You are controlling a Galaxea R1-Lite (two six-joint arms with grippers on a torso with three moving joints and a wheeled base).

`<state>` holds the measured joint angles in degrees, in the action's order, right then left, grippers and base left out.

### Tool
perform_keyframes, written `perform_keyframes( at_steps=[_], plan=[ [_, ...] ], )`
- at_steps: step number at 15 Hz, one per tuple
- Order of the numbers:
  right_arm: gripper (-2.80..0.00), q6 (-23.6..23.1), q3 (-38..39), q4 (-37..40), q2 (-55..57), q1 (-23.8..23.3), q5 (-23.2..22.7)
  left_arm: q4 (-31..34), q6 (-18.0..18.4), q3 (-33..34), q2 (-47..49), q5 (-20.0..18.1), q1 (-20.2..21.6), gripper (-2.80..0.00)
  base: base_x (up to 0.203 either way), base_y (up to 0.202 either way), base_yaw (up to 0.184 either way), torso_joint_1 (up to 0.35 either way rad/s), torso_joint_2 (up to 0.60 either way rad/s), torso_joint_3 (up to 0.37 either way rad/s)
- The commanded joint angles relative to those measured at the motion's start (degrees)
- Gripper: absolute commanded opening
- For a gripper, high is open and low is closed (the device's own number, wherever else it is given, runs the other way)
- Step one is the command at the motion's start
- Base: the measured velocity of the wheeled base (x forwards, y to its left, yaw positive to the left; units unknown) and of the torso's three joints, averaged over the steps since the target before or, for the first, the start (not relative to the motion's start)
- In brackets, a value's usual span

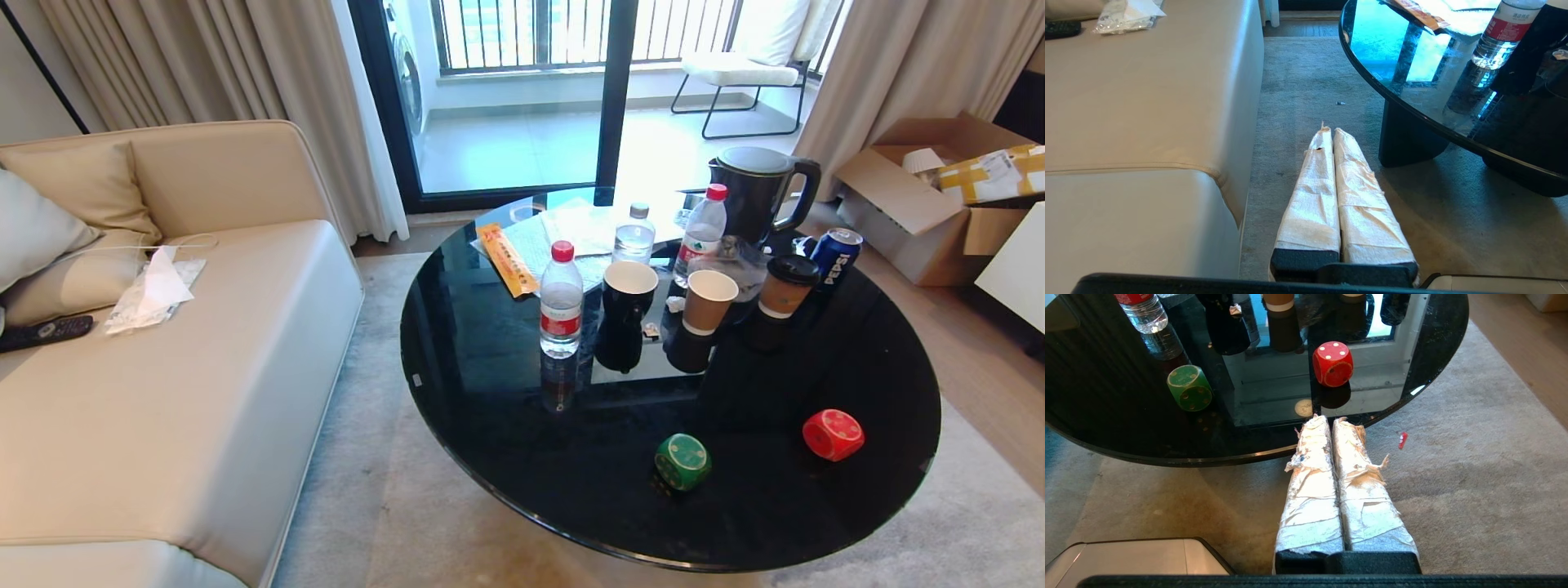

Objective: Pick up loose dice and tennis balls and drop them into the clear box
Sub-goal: Pick up toys out of the box

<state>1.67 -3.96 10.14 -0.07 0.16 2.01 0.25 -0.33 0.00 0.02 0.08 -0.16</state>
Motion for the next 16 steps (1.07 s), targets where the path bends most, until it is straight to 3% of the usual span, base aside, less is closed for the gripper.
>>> perform_keyframes(
  at_steps=[1, 7, 16],
  plan=[
    [-2.8, 0.0, 0.01, 0.05, 0.07, 0.02, 0.01, 0.02, -0.02, 0.0, 0.06, 0.01, -0.02, -2.8, 0.0, 0.0, 0.0, 0.0, 0.0, 0.0],
    [-2.8, 0.0, 0.01, 0.05, 0.07, 0.02, 0.01, 0.02, -0.02, 0.0, 0.06, 0.01, -0.02, -2.8, -0.001, 0.007, -0.105, 0.001, 0.0, 0.003],
    [-2.8, 0.0, 0.01, 0.05, 0.07, 0.02, 0.01, 0.02, -0.11, 0.0, 0.06, 0.1, -0.02, -2.8, 0.0, 0.0, 0.0, 0.001, 0.0, -0.05]
  ],
)
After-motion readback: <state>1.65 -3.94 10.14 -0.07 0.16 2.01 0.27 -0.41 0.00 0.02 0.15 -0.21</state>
